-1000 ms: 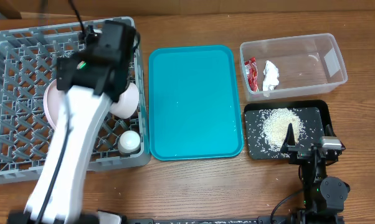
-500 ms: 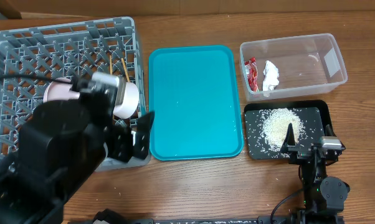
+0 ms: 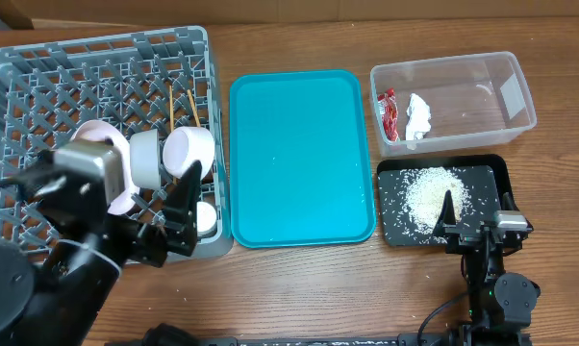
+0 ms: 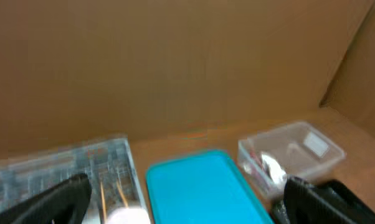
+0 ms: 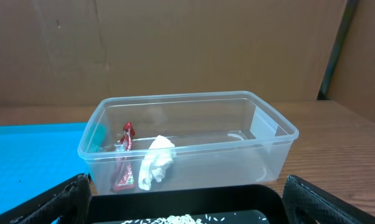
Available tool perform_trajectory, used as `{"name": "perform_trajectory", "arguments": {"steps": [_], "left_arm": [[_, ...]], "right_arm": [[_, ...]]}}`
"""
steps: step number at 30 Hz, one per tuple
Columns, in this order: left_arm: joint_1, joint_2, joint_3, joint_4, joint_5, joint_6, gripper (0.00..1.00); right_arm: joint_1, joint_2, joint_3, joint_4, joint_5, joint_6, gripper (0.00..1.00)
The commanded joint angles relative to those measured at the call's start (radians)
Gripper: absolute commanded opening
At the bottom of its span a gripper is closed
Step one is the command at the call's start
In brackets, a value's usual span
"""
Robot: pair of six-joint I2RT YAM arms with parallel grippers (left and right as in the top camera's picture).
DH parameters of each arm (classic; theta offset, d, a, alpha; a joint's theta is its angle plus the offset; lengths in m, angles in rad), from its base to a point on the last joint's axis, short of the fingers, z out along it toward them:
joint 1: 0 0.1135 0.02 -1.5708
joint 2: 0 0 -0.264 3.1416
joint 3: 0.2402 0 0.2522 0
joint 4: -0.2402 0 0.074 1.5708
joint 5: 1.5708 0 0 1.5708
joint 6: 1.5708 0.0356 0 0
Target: Sort waste into correct bins and load items into the dishwasher
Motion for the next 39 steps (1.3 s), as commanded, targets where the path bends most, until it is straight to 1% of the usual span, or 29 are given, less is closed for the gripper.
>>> {"name": "perform_trajectory", "arguments": {"steps": [1,3,5,9,11,17,19,22,29,33,39], "left_arm": [[0.12,-0.117,-0.205,0.149,0.217,0.177,1.0],[0.177,-0.2,-0.339,0.246,0.272,0.173,1.0],[0.208,-0.275,-0.457,0.335,0.293,0.172,1.0],[0.246,-0.449,-0.72,0.528,0.299,0.151,1.0],[0.255,-0.528,-0.829,0.595,0.299,0.129,1.0],[0.257,-0.754,-1.113,0.706,0.296,0.101,1.0],[0.257,-0.835,-1.223,0.732,0.271,0.101,1.0],[0.261,-0.84,-1.316,0.778,0.26,0.105,1.0],[0.262,-0.847,-1.553,1.017,0.26,0.11,1.0],[0.262,-0.847,-1.651,1.1,0.261,0.109,1.0],[0.262,-0.846,-1.66,1.078,0.261,0.11,1.0]], "right_arm": [[-0.001,-0.008,-0.01,0.006,0.001,-0.004,1.0],[-0.001,-0.008,-0.01,0.006,0.001,-0.004,1.0],[-0.001,-0.008,-0.01,0.006,0.001,-0.004,1.0],[-0.001,-0.008,-0.01,0.006,0.001,-0.004,1.0],[-0.001,-0.008,-0.01,0.006,0.001,-0.004,1.0],[-0.001,-0.008,-0.01,0.006,0.001,-0.004,1.0],[-0.001,-0.008,-0.01,0.006,0.001,-0.004,1.0],[-0.001,-0.008,-0.01,0.006,0.001,-0.004,1.0],[-0.001,-0.008,-0.01,0.006,0.001,-0.004,1.0],[-0.001,-0.008,-0.01,0.006,0.001,-0.003,1.0],[-0.001,-0.008,-0.01,0.006,0.001,-0.004,1.0]]}}
